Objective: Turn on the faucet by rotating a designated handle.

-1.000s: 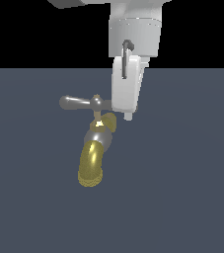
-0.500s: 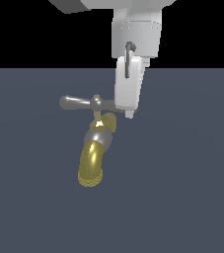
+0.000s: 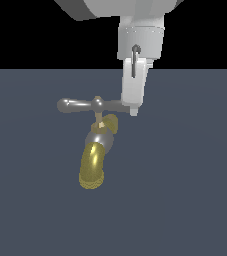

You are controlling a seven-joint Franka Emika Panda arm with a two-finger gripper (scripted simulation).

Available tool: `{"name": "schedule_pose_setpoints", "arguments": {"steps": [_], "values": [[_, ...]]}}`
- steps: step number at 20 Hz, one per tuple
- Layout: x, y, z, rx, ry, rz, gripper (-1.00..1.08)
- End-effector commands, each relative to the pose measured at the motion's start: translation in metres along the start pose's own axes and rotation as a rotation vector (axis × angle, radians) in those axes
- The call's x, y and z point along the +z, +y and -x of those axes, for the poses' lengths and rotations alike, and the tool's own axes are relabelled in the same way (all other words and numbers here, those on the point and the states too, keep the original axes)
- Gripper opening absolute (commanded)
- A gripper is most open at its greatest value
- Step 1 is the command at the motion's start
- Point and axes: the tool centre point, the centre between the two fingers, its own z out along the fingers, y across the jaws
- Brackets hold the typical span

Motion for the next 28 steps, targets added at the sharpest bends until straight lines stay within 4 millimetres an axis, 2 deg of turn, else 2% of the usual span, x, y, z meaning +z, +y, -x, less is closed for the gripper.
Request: {"name": "schedule_pose_setpoints", "arguments": {"steps": [1,11,13,28], "values": [[-0.001,0.011,0.002,0.001,-0.001,0.008,-1.0],[-0.001,0.041,0.005,0.001,-0.001,0.008,-1.0],[0.001,0.035,0.007,0.004,-0.001,-0.001,-1.0],[0.0,0.079,-0.024,0.002,-0.001,0.003,-1.0]]}}
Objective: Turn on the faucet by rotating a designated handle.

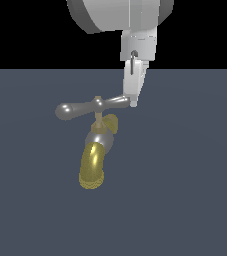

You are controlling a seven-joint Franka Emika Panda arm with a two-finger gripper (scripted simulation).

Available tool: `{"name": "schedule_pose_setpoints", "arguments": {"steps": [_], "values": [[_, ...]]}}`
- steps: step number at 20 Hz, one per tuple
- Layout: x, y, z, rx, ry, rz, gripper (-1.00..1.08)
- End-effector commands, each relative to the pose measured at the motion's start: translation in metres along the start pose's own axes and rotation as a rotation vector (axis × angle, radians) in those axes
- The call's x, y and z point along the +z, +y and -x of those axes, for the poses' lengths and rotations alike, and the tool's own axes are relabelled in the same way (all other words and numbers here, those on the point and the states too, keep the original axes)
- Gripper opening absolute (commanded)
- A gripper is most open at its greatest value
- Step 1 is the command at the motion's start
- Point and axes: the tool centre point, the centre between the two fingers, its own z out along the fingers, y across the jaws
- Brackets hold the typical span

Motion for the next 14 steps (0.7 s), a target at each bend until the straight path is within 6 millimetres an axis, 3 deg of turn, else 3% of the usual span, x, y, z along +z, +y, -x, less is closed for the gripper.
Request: {"name": "schedule_pose_setpoints", "arguments": {"steps": [1,11,12,13,14], "values": [[-0.001,0.008,-0.019,-0.024,0.003,0.006,-1.0],[-0.002,0.036,-0.039,-0.025,0.003,0.009,-1.0],[-0.002,0.036,-0.039,-0.025,0.003,0.009,-1.0],[0.0,0.034,-0.019,0.004,-0.004,0.004,-1.0],[0.0,0.035,-0.026,0.002,-0.003,0.004,-1.0]]}}
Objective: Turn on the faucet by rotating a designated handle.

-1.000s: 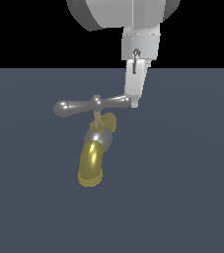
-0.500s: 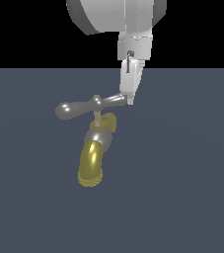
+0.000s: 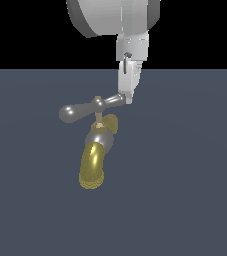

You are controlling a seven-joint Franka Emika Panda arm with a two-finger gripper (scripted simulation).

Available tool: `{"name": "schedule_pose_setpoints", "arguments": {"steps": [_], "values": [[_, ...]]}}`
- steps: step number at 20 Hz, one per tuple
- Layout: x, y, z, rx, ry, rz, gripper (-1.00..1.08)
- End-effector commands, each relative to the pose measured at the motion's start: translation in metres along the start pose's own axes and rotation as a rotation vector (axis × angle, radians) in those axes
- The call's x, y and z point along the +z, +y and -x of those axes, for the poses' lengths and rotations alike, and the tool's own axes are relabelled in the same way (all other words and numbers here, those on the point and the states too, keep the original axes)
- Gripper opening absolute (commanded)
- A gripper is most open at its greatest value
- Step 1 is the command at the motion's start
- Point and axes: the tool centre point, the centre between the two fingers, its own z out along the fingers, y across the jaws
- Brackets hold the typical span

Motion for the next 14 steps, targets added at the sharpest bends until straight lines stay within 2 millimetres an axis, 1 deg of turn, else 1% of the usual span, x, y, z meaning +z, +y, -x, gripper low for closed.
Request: {"name": "schedule_pose_setpoints", "arguments": {"steps": [1,14], "values": [[0.0,0.001,-0.014,-0.008,0.002,0.001,-1.0],[-0.003,0.009,-0.098,-0.03,0.007,0.006,-1.0]]}}
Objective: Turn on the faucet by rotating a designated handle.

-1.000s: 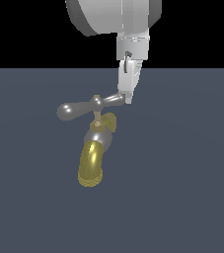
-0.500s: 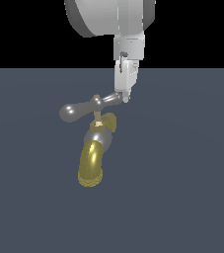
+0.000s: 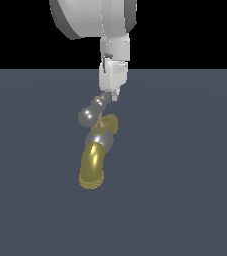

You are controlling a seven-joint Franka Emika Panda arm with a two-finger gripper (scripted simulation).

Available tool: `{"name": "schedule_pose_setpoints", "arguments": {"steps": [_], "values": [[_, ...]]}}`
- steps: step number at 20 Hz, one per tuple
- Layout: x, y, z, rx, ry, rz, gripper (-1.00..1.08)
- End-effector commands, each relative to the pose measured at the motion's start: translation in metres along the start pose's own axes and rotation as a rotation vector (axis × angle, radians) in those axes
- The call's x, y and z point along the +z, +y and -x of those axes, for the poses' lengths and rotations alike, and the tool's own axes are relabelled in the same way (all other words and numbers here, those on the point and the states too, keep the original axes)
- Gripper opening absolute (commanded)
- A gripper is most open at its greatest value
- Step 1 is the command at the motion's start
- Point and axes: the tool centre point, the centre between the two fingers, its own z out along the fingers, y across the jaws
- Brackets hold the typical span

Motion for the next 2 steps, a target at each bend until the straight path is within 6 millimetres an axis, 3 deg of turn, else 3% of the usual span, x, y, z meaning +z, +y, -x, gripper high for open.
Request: {"name": "schedule_pose_setpoints", "arguments": {"steps": [1,2], "values": [[-0.0026,-0.0089,-0.0518,-0.059,0.016,0.001,-1.0],[-0.0026,-0.0089,-0.0518,-0.059,0.016,0.001,-1.0]]}}
